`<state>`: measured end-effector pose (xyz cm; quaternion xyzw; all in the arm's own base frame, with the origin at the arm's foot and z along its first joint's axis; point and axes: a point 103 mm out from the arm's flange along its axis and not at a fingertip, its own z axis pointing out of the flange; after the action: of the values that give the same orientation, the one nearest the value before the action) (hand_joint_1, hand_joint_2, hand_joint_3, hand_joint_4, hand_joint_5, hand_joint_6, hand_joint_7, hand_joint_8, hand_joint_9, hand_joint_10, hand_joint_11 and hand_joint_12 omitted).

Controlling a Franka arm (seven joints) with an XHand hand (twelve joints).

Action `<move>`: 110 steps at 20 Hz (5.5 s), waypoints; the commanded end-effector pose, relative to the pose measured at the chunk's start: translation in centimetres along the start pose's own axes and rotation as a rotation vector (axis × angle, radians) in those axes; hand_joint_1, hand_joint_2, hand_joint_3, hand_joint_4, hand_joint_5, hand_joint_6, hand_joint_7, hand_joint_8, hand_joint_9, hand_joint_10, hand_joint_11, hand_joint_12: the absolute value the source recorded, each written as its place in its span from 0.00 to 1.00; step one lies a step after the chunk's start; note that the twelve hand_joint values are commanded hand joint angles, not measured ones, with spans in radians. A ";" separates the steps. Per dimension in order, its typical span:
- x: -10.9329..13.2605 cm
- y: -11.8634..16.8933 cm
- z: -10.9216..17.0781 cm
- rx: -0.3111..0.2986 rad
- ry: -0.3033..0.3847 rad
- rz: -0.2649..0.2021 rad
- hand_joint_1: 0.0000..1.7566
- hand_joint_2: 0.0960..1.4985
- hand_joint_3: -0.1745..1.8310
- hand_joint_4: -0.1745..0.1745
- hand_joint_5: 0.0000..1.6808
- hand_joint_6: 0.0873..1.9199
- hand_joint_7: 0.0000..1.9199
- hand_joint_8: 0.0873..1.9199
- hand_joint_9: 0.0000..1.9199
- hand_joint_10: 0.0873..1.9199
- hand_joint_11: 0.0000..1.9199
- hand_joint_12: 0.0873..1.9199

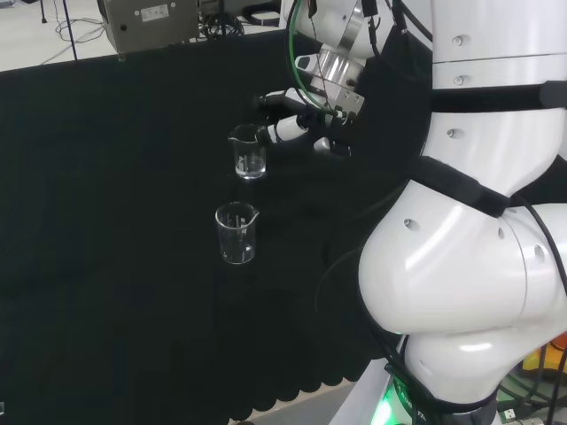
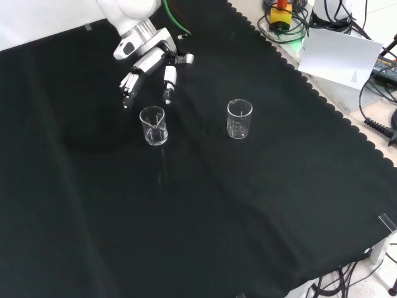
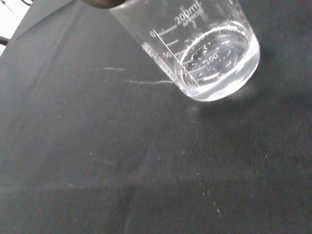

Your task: Pick up the beaker on the right.

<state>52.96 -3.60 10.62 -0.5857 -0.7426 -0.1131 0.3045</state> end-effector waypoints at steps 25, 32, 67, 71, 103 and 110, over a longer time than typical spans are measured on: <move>-1.4 2.5 5.0 -0.018 0.192 -0.129 0.49 0.59 0.00 0.39 0.20 0.00 0.09 0.32 0.17 0.30 0.00 0.73; -1.9 2.9 5.3 -0.045 0.252 -0.150 0.50 0.58 0.00 0.39 0.21 0.00 0.11 0.33 0.17 0.30 0.00 0.73; -0.8 3.7 6.9 -0.099 0.288 -0.136 0.50 0.54 0.00 0.39 0.18 0.27 0.15 0.33 0.22 0.26 0.00 0.72; -0.9 3.7 7.2 -0.090 0.290 -0.132 0.50 0.54 0.00 0.39 0.17 0.26 0.15 0.33 0.21 0.26 0.00 0.72; 0.9 2.5 0.5 -0.289 0.179 -0.097 0.80 0.71 0.00 0.18 0.63 0.47 0.59 0.39 0.71 0.21 0.56 0.44; 1.8 -0.3 -2.5 -0.182 0.105 -0.051 0.80 0.70 0.00 0.18 0.64 0.44 0.60 0.37 0.73 0.18 0.59 0.46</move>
<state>54.73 -1.29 9.54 -0.5811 -0.7035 -0.2893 0.2893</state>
